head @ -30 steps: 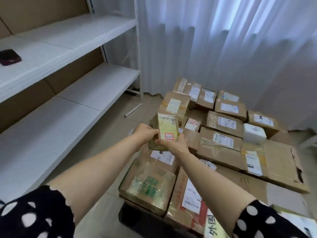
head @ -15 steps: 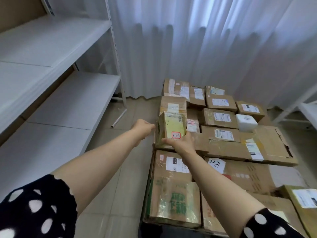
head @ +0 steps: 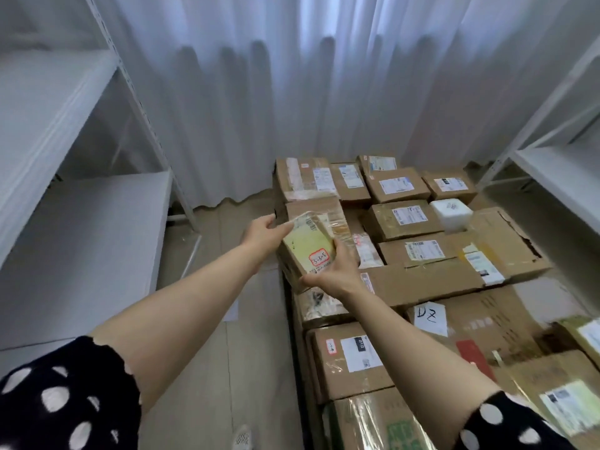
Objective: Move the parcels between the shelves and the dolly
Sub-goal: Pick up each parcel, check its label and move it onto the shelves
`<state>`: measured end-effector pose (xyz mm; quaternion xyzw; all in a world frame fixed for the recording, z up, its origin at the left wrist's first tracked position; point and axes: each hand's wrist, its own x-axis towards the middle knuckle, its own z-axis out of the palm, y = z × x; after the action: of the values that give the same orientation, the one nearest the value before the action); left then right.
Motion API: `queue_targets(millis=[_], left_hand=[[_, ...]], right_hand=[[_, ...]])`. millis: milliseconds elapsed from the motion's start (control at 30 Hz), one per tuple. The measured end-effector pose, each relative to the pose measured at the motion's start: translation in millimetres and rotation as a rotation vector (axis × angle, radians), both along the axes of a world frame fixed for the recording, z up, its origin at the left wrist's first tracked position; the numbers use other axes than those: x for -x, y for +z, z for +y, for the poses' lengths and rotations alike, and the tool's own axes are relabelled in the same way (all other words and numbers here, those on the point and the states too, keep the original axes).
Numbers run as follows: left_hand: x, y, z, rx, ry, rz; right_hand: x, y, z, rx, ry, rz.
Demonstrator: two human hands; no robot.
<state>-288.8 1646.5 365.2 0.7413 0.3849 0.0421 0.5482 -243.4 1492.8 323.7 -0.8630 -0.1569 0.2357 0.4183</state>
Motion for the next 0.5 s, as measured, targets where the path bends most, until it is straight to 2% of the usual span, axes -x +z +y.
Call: queue_targets(millis=[200, 300, 500], left_hand=[[-41, 0, 64, 0.001, -0.173, -0.021], [-64, -2, 68, -0.006, -0.225, -0.014], [-131, -5, 61, -0.008, -0.369, 0.026]], right_hand=[[-24, 14, 53, 0.058, -0.066, 0.027], [-37, 15, 58, 0.074, -0.091, 0.053], [-88, 9, 54, 0.228, -0.249, -0.017]])
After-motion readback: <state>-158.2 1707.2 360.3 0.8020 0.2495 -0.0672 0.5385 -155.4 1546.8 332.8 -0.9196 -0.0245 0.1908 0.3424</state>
